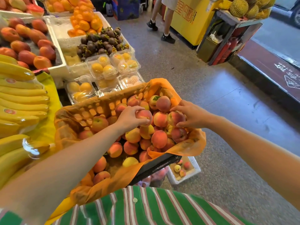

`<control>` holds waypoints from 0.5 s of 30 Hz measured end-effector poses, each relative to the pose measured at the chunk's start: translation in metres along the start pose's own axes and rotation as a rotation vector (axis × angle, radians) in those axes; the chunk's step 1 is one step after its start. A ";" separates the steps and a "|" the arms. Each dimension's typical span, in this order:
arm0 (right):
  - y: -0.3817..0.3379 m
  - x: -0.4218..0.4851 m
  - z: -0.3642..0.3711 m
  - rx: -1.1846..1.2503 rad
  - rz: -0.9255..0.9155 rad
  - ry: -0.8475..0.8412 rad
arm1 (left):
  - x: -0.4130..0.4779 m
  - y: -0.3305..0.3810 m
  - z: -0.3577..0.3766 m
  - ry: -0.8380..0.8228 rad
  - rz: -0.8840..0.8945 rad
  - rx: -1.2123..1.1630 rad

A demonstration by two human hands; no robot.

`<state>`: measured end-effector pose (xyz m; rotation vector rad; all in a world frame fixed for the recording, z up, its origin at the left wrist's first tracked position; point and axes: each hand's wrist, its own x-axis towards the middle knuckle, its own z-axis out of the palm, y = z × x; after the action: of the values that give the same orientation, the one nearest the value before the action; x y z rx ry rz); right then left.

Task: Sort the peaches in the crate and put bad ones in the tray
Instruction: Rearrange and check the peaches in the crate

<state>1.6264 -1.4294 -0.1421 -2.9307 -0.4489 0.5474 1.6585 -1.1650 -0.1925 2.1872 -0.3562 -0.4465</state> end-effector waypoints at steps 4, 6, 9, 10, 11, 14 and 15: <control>0.004 0.001 0.001 0.034 -0.027 0.076 | 0.017 0.006 0.011 0.082 0.140 0.175; 0.006 0.000 0.003 0.037 -0.048 0.097 | 0.023 0.005 0.014 0.095 0.214 0.268; 0.010 -0.002 0.008 0.049 -0.076 0.106 | 0.027 -0.002 0.018 0.197 0.276 0.410; 0.011 -0.002 0.009 0.062 -0.083 0.111 | 0.027 -0.004 0.017 0.240 0.287 0.441; 0.011 -0.002 0.008 0.076 -0.088 0.113 | 0.028 -0.005 0.016 0.249 0.294 0.465; 0.010 0.001 0.003 0.116 -0.109 0.117 | 0.032 -0.005 0.008 0.155 0.312 0.477; 0.008 0.003 0.001 0.138 -0.117 0.121 | 0.032 -0.005 0.004 0.123 0.318 0.479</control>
<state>1.6305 -1.4360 -0.1456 -2.7657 -0.5401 0.3677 1.6864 -1.1774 -0.2050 2.5394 -0.7940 -0.0482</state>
